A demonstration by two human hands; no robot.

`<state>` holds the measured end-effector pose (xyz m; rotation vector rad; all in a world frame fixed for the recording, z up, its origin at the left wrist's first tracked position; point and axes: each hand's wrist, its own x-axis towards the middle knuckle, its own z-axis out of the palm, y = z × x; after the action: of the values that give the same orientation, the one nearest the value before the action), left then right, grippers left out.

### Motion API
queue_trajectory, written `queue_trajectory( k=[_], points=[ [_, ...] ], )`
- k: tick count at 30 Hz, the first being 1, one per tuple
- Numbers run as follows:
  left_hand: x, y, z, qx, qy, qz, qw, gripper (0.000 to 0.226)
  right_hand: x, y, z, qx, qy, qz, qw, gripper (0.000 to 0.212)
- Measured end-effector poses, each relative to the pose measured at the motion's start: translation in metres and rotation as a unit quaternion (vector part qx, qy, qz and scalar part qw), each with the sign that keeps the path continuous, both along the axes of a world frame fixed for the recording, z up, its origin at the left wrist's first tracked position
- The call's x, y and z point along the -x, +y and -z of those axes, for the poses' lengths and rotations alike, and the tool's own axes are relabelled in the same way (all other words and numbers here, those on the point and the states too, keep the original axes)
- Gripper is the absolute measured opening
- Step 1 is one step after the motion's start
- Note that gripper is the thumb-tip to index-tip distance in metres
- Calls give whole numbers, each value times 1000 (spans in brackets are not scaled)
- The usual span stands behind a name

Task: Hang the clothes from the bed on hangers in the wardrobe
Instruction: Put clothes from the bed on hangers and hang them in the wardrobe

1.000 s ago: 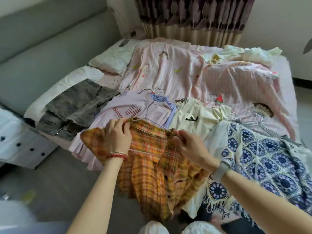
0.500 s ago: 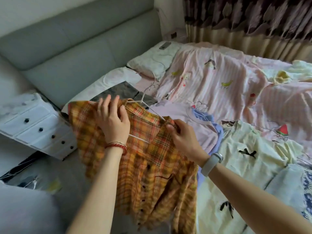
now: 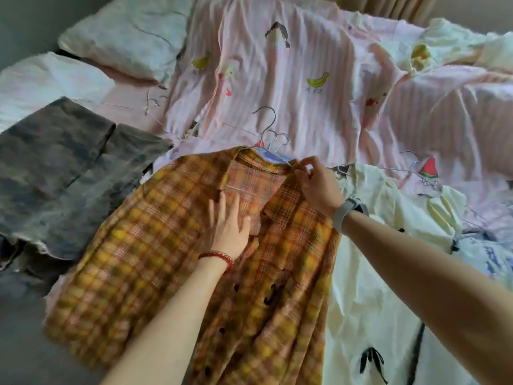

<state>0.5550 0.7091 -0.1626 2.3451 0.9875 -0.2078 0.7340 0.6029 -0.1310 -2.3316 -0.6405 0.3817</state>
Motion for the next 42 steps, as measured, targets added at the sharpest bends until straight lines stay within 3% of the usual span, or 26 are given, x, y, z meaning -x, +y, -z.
queue_trajectory(
  k=[5,10,13,17,20,27,33,37,42],
  points=[
    [-25,18,50,-69,62,36,995,58,-40,9,53,37,-15,57,998,26],
    [-38,37,81,3,136,84,987,57,-41,13,98,150,8,63,987,29],
    [-39,44,86,27,171,106,979,54,-41,13,102,189,16,14,982,28],
    [-38,49,73,24,105,89,990,46,-34,7,88,215,-17,-80,973,45],
    [-31,46,51,-59,56,63,995,44,-24,-1,66,216,-50,-103,970,49],
    [31,-16,-29,-199,-21,-34,979,45,34,-44,-6,102,-101,-165,976,44],
    [137,-128,-61,-169,-38,-194,966,45,125,-115,-49,14,-37,-220,975,46],
    [219,-220,-72,-122,-60,-322,937,47,207,-170,-58,25,-21,-343,939,49],
    [331,-318,-113,-207,5,-452,868,43,310,-203,-73,-3,-8,-488,873,40]
  ],
)
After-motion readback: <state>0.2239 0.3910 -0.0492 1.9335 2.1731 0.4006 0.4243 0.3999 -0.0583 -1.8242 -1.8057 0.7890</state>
